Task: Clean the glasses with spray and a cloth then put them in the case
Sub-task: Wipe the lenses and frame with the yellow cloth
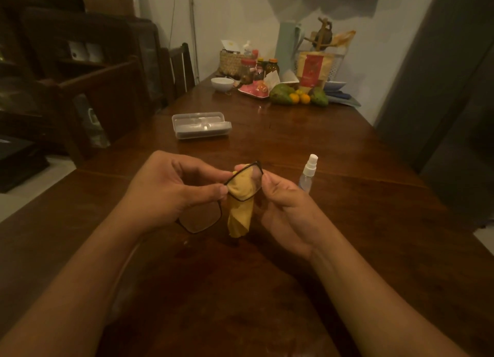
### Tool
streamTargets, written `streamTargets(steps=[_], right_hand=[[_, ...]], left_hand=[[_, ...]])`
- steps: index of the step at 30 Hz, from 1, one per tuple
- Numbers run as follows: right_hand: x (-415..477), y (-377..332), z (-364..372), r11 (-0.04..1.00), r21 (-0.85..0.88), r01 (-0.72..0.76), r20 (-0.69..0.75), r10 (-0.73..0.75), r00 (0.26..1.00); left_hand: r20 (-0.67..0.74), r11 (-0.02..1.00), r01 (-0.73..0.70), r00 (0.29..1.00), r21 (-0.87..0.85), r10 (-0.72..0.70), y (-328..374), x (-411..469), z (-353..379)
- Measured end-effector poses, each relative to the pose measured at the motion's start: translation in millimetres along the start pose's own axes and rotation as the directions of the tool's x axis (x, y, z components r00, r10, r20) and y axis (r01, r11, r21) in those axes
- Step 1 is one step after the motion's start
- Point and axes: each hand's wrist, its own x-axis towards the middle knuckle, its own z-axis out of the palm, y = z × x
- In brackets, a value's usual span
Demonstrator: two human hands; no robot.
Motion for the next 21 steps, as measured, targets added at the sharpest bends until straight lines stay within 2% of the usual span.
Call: streamTargets(steps=[10, 17, 21], right_hand=[[2.4, 1.0, -2.9, 1.000, -0.002, 0.019, -0.051, -0.019, 0.998], [-2.5, -4.5, -4.2, 0.997, -0.074, -0.031, -0.003, 0.031, 1.000], [-0.8, -6.2, -4.9, 0.997, -0.065, -0.050, -0.090, 0.044, 0.995]], left_hand=[[-0.014, 0.999, 0.027, 1.000, 0.022, -0.027, 3.0, -1.3, 0.2], [-0.036, 1.000, 0.028, 0.999, 0.001, -0.028, 4.1, -1.8, 0.1], [-0.051, 0.999, 0.035, 0.998, 0.029, -0.033, 3.8, -1.3, -2.2]])
